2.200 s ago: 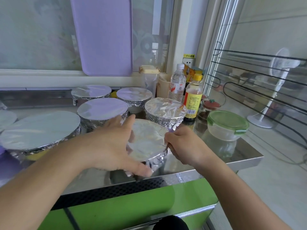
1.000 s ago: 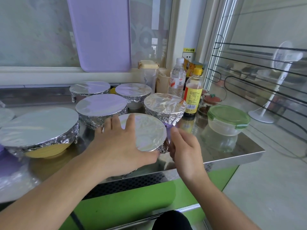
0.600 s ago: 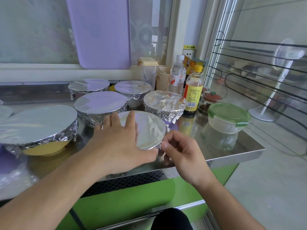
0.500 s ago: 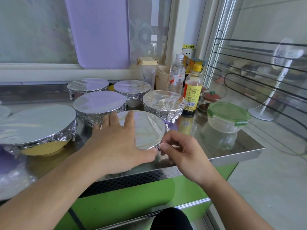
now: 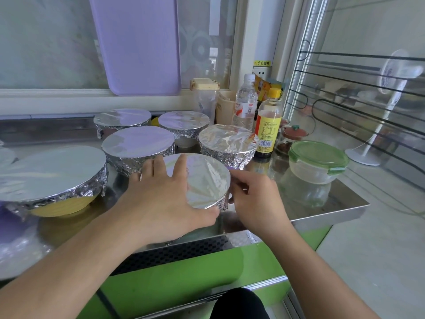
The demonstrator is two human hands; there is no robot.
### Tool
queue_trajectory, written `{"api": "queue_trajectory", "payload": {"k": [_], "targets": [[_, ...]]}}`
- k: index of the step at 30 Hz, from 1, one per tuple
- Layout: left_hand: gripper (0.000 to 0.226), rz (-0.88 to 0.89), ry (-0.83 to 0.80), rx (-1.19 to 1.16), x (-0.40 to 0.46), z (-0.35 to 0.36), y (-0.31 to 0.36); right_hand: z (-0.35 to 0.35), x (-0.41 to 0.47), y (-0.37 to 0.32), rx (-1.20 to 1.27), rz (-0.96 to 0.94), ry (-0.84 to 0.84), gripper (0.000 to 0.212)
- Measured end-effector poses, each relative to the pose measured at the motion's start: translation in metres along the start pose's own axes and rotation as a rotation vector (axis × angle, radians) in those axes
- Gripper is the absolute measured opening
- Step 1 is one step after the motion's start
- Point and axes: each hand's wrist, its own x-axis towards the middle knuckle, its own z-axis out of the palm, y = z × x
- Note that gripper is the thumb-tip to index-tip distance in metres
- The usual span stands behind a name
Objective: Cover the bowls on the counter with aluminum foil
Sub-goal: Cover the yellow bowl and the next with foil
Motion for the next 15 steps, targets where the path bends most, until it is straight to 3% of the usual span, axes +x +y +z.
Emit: {"api": "queue_trajectory", "payload": {"k": [7,13,15], "targets": [[0.128,0.004,0.007,0.019,0.000,0.000,0.001,0.005,0.003,0.008,0.232,0.173,0.040,0.022],[0.127,0.005,-0.002,0.035,-0.001,-0.001,0.001,0.004,-0.008,0.008,0.221,0.127,0.059,0.025],[0.128,0.007,-0.002,0.036,-0.001,-0.001,0.000,-0.001,-0.007,0.008,0.415,0.220,0.004,0.022]]}}
